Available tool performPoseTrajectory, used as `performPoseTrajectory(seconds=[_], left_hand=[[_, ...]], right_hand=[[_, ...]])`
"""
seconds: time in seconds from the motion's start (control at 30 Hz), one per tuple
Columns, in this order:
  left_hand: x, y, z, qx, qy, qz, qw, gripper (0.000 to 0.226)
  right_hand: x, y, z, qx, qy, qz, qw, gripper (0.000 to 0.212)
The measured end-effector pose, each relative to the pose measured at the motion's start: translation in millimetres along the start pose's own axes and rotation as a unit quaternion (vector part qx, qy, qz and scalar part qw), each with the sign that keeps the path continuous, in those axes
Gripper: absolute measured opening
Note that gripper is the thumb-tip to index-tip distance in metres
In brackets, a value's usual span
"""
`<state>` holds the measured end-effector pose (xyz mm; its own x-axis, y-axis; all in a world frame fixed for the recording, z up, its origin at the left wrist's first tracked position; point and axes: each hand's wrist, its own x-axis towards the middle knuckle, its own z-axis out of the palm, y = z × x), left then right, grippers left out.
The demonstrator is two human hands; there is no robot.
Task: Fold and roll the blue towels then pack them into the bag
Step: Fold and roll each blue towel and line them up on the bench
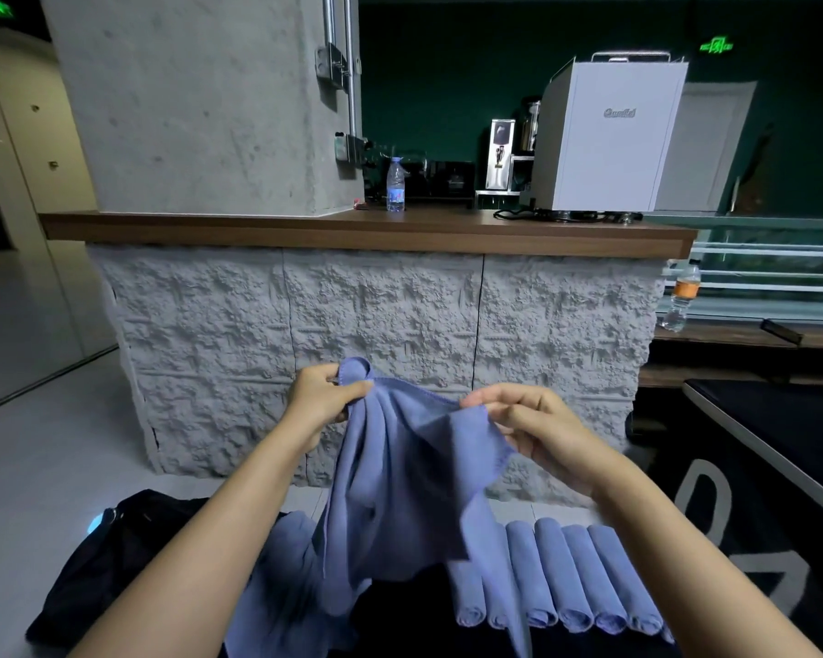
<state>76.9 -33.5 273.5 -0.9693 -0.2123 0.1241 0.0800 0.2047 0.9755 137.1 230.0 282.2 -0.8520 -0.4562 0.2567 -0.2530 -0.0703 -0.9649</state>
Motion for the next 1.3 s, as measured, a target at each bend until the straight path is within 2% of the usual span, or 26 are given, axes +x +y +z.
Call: performPoseTrajectory(seconds=[0.07,0.17,0.33,0.47,0.63,0.83,0.93,1.0,1.07,1.2,1.3], left_hand=[[0.7,-4.7,2.5,-0.005,-0.016,0.011,1.0,0.013],[0.3,-6.4,6.0,-0.003,-0.042,0.022,0.999,0.011],[-22.2,12.1,20.4,-0.024,-0.089,0.027,0.995,0.007],[-33.6,23.4,27.2,0.007,-0.092,0.051,0.994,0.008],[-44.8,34.0,30.5,-0.03,-0.122,0.048,0.991,0.016],[-48.7,28.1,27.3,-0.061,-0.159,0.006,0.985,0.012],[-50.2,25.3,26.6,-0.039,-0.185,0.024,0.982,0.02],[-52.8,25.8,26.9,-0.029,-0.206,0.057,0.976,0.018],[-52.8,27.1,27.9,-0.034,-0.201,0.09,0.975,0.006],[-34.5,30.4,26.5,-0.086,-0.126,0.078,0.985,0.008],[-4.6,27.3,17.9,-0.067,-0.062,0.065,0.994,0.009]], right_hand=[[-0.3,-9.7,6.6,0.029,-0.034,0.003,0.999,0.031],[9.0,-12.7,18.7,-0.088,0.013,-0.028,0.996,0.021],[21.6,-8.2,37.5,-0.197,0.054,-0.082,0.976,0.013],[28.7,0.8,50.7,-0.126,0.027,-0.056,0.99,0.016],[36.1,13.6,60.1,-0.158,0.182,-0.066,0.968,0.02],[36.1,21.2,58.5,-0.126,0.234,-0.064,0.962,0.024],[35.2,25.2,59.7,-0.092,0.243,-0.056,0.964,0.027],[33.8,24.7,59.9,-0.068,0.235,-0.061,0.968,0.025],[31.9,24.4,56.6,-0.043,0.2,-0.071,0.976,0.021],[20.5,29.5,47.2,-0.046,0.069,-0.087,0.993,0.017],[6.5,39.7,39.3,-0.12,0.011,-0.087,0.989,0.018]])
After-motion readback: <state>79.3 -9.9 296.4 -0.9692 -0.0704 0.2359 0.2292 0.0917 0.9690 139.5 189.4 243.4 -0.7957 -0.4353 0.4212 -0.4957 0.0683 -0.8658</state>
